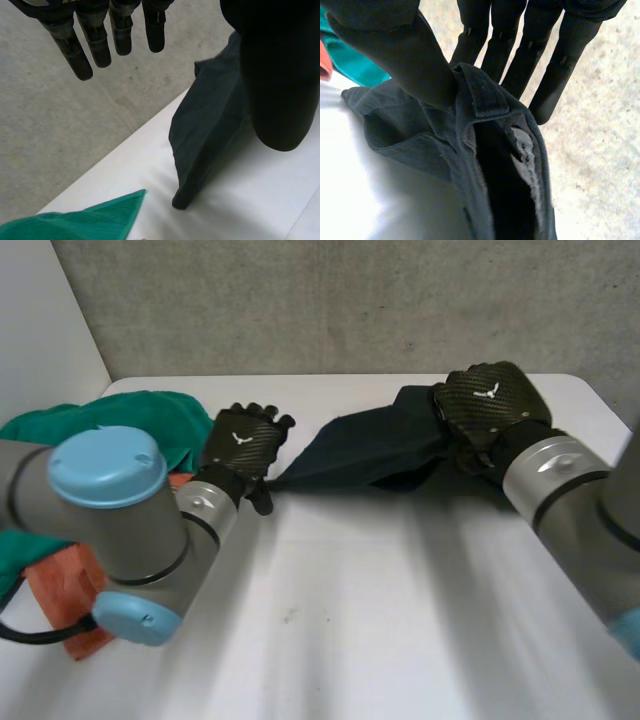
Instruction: Fold the laundry.
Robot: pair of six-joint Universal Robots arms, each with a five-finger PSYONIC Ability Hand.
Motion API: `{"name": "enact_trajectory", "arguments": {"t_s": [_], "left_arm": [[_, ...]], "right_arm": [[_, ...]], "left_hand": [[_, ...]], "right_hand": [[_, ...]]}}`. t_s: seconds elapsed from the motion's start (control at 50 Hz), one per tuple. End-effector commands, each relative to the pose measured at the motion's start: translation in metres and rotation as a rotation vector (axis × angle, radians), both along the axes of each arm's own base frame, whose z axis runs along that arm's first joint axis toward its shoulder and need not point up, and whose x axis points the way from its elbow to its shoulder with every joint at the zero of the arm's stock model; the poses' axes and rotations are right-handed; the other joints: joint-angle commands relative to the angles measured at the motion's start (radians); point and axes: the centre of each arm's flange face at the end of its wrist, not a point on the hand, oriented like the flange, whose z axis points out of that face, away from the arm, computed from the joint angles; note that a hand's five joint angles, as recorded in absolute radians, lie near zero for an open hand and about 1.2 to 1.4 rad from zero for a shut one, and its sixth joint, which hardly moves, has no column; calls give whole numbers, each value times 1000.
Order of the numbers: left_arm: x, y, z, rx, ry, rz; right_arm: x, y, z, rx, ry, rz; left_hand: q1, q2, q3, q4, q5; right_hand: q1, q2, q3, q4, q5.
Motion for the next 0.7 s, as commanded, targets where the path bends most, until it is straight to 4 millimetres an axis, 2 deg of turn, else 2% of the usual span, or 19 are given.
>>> {"name": "enact_trajectory", "arguments": {"t_s": [0.02, 0.06, 0.14, 0.2, 0.22, 0.28, 0.3, 0.34, 0.36, 0.4, 0.42, 0.44, 0.5, 0.52, 0.56, 0.58, 0.64, 0.66, 0.7], "left_arm": [[-19, -22, -35, 44, -14, -19], [-20, -22, -45, 69, -23, -23], [-26, -10, -68, 163, -40, -70], [-27, -5, -72, 195, -33, -71], [-25, -8, -67, 192, -16, -49], [-18, -15, -55, 177, 21, 25], [-10, -20, -27, 122, 63, 88], [-2, -22, 0, 70, 102, 131], [5, -18, 36, 1, 152, 150], [9, -12, 64, -54, 191, 141], [10, -8, 80, -87, 215, 131], [15, 2, 111, -150, 257, 114], [21, 20, 154, -242, 319, 76], [27, 33, 184, -310, 364, 49], [32, 43, 207, -364, 401, 32], [37, 53, 229, -417, 437, 19], [42, 62, 254, -481, 480, 13], [44, 66, 268, -515, 504, 8], [44, 71, 280, -541, 525, -2]], "right_arm": [[-12, 34, 35, -52, -39, 37], [-15, 41, 45, -83, -61, 41], [-19, 42, 51, -98, -73, 30], [-20, 42, 48, -87, -71, 28], [-21, 41, 47, -85, -68, 25], [-21, 42, 46, -80, -64, 30], [-21, 40, 47, -84, -64, 25], [-23, 37, 50, -95, -62, 16], [-26, 33, 53, -108, -59, 1], [-30, 27, 59, -130, -60, -20], [-33, 23, 67, -155, -61, -37], [-35, 21, 72, -171, -61, -43], [-39, 19, 93, -233, -68, -64], [-39, 20, 99, -248, -73, -64], [-41, 25, 115, -287, -91, -66], [-45, 33, 133, -334, -112, -68], [-53, 48, 166, -425, -150, -77], [-55, 50, 173, -442, -157, -81], [-58, 54, 183, -469, -168, -87]], "left_hand": [[-34, -24, -34, -21, -23], [-28, -18, -28, -15, -17], [62, 73, 63, 75, 73], [680, 690, 680, 693, 691], [1153, 1163, 1153, 1165, 1164], [1158, 1168, 1158, 1170, 1169], [1158, 1168, 1158, 1170, 1169], [1158, 1168, 1158, 1170, 1169], [1158, 1168, 1158, 1170, 1169], [1158, 1168, 1158, 1170, 1169], [1158, 1168, 1158, 1170, 1169], [1158, 1168, 1158, 1170, 1169], [1158, 1168, 1158, 1170, 1169], [1158, 1168, 1158, 1170, 1169], [1158, 1168, 1158, 1170, 1169], [1158, 1168, 1158, 1170, 1169], [1158, 1168, 1158, 1170, 1169], [1158, 1168, 1158, 1170, 1169], [1158, 1168, 1158, 1170, 1169]], "right_hand": [[297, 229, 244, 201, 221], [297, 229, 244, 201, 221], [297, 229, 244, 201, 221], [297, 229, 244, 201, 221], [297, 229, 244, 201, 221], [297, 229, 244, 201, 221], [297, 229, 244, 201, 221], [297, 229, 244, 201, 221], [297, 229, 244, 201, 221], [297, 229, 244, 201, 221], [297, 229, 244, 201, 221], [297, 229, 244, 201, 221], [297, 229, 244, 201, 221], [297, 229, 244, 201, 221], [297, 229, 244, 201, 221], [297, 229, 244, 201, 221], [297, 229, 244, 201, 221], [297, 229, 244, 201, 221], [297, 229, 244, 201, 221]]}}
